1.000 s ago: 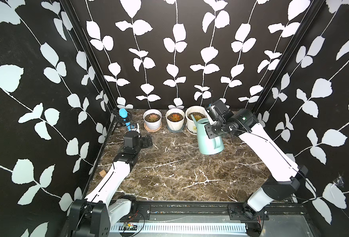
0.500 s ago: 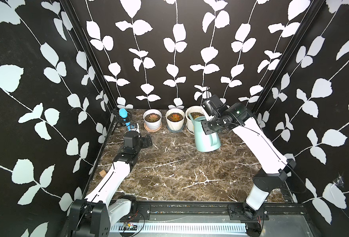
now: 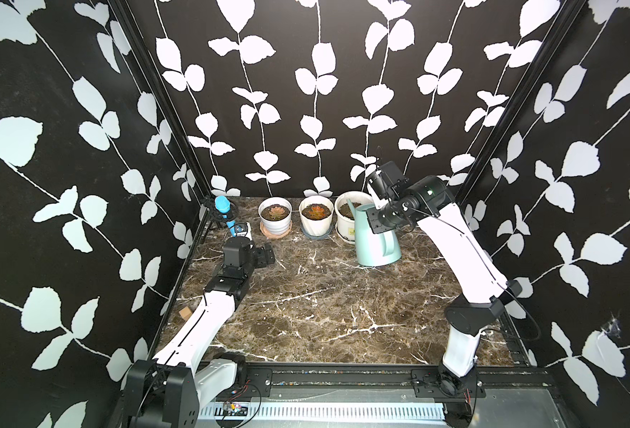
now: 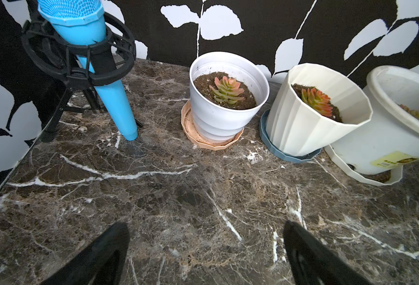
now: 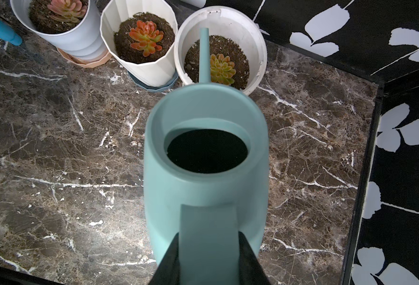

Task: Water the succulent around the soil edge
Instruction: Water the soil of the potted plant with water.

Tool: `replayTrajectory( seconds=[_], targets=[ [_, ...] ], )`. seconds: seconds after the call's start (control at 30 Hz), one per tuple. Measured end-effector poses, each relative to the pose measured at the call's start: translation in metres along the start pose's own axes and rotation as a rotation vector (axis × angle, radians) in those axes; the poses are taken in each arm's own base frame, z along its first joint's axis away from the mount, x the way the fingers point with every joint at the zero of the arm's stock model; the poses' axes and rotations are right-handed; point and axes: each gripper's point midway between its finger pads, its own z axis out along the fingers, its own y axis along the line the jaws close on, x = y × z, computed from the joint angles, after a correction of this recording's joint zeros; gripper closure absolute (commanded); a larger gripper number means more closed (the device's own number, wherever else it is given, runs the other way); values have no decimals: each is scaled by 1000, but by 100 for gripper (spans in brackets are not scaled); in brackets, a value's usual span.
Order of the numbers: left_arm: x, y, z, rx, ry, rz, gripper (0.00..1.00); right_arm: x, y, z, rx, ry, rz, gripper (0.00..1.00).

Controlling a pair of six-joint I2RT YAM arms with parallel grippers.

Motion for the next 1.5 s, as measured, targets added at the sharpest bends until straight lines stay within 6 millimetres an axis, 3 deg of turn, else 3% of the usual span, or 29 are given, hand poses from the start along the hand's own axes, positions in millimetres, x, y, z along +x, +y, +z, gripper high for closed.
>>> replayTrajectory(
  seconds=[0.6, 1.03, 1.5],
  targets=[
    [0, 0, 0, 0, 0, 0, 1, -5, -29, 6, 21, 13, 73, 100],
    [0, 0, 0, 0, 0, 0, 1, -6, -37, 8, 23, 15, 95, 100],
    [0, 0, 0, 1, 0, 0, 1, 0, -46, 23, 40, 47, 114, 100]
  ],
)
